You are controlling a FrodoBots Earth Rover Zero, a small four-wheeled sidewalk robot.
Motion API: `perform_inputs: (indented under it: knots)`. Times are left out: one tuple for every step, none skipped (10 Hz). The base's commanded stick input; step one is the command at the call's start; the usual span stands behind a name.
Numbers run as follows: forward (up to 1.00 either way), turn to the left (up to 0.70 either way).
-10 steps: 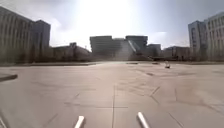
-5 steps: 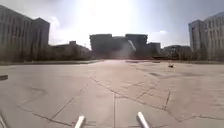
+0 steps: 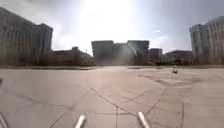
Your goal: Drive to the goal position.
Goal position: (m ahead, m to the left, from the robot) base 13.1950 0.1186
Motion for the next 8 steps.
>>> perform_inputs:
  knots:
    - [1.00,0.00]
    - [1.00,0.00]
    - [1.00,0.00]
    - [1.00,0.00]
    - [1.00,0.00]
    - [1.00,0.00]
    - [1.00,0.00]
    - [1.00,0.00]
